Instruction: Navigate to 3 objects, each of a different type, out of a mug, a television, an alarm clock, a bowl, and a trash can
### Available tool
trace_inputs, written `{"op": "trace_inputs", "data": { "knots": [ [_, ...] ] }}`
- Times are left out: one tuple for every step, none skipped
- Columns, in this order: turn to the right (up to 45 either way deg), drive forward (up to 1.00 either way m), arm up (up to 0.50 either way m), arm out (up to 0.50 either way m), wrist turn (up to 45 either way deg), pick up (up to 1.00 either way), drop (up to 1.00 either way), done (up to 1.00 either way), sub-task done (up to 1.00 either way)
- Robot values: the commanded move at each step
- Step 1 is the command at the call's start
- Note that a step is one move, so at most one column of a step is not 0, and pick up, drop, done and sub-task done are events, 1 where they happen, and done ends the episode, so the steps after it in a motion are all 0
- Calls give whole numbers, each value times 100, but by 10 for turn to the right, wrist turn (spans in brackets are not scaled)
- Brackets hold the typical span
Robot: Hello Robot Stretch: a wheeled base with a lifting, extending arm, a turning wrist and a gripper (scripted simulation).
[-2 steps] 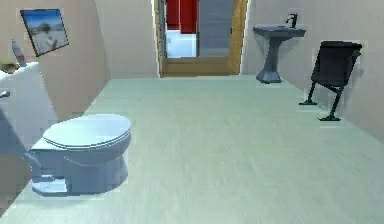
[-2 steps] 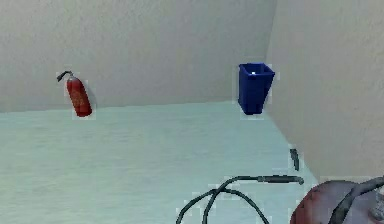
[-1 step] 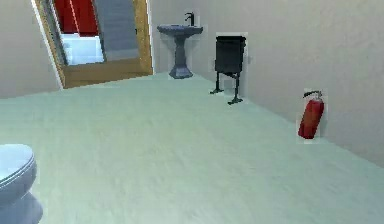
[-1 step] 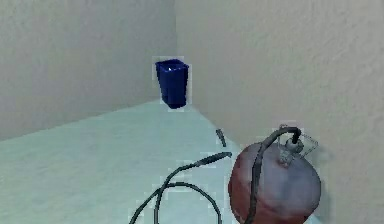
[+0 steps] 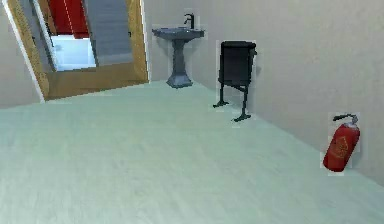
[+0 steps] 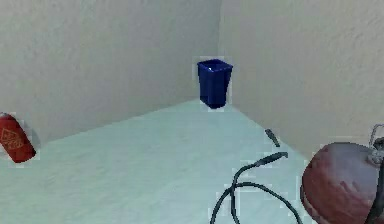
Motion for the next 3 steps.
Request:
{"op": "trace_inputs", "data": {
  "knots": [
    [-270,0,0,0,0,0,0,0,0],
    [0,30,0,0,0,0,0,0,0],
    [450,0,0,0,0,0,0,0,0]
  ]
}}
